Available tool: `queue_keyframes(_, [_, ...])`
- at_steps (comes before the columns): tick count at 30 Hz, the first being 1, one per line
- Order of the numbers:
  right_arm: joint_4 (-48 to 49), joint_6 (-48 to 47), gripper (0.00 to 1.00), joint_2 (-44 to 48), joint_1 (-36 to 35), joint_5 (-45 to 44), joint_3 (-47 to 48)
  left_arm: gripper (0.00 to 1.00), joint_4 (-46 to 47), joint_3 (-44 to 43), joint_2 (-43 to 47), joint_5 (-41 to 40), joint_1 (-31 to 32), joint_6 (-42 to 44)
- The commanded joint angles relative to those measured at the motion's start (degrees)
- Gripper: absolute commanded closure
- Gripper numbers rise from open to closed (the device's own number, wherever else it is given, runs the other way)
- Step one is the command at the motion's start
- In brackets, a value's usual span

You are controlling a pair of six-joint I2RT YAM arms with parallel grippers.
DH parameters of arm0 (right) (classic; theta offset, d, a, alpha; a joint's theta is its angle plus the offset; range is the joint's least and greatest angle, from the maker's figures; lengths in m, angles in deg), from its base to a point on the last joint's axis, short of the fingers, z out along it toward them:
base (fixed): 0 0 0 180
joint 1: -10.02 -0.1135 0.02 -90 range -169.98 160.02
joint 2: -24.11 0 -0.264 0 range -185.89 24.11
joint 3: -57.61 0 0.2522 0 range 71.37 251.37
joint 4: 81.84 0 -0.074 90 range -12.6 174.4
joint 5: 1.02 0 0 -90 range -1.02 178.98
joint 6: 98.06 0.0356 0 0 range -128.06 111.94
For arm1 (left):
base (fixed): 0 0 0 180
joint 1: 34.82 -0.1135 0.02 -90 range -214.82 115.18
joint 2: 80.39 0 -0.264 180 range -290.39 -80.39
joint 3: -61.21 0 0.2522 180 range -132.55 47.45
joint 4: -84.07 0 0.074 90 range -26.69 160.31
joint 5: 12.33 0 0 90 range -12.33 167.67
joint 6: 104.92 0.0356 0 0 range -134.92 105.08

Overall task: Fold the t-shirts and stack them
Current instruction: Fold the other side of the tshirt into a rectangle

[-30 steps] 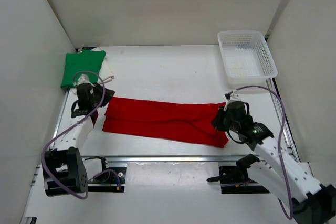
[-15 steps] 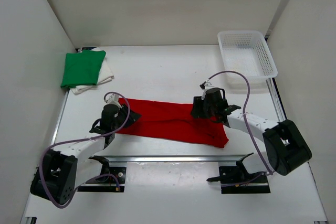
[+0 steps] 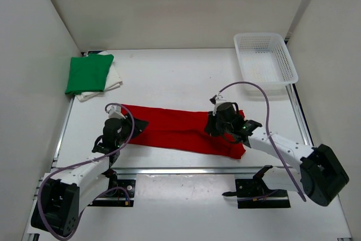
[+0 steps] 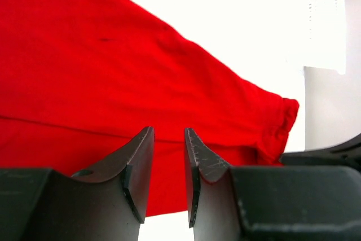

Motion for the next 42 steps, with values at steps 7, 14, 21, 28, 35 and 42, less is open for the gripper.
queue_keyframes(7, [1.2, 12.6, 0.79, 1.6, -8.3, 5.0, -3.1, 0.61, 4.5, -1.2, -1.6, 2.0, 0.0, -1.3])
queue_keyframes(14, [-6.6, 7.3, 0.76, 4.3, -7.8, 1.2, 5.5, 0.61, 3.7, -3.8, -2.9, 3.4, -3.5, -0.2])
queue_keyframes(21, [-13.3, 2.1, 0.76, 13.1, 10.2, -5.8, -1.0, 0.61, 2.8, -9.0, -7.0, -2.6, 11.8, 2.2])
queue_keyframes(28, [-11.6, 2.8, 0.84, 13.8, 13.5, -4.8, -6.9, 0.59, 5.3, -18.7, -21.6, -3.8, 30.0, 2.8])
queue_keyframes(35, [-13.4, 5.8, 0.95, 14.0, 7.1, 0.9, -9.0, 0.48, 8.2, -25.4, -35.9, -3.1, 37.2, 0.9])
queue_keyframes(42, [-17.4, 8.2, 0.95, 18.5, 1.5, 3.1, -7.5, 0.46, 11.4, -25.6, -40.9, -2.7, 38.0, -2.2])
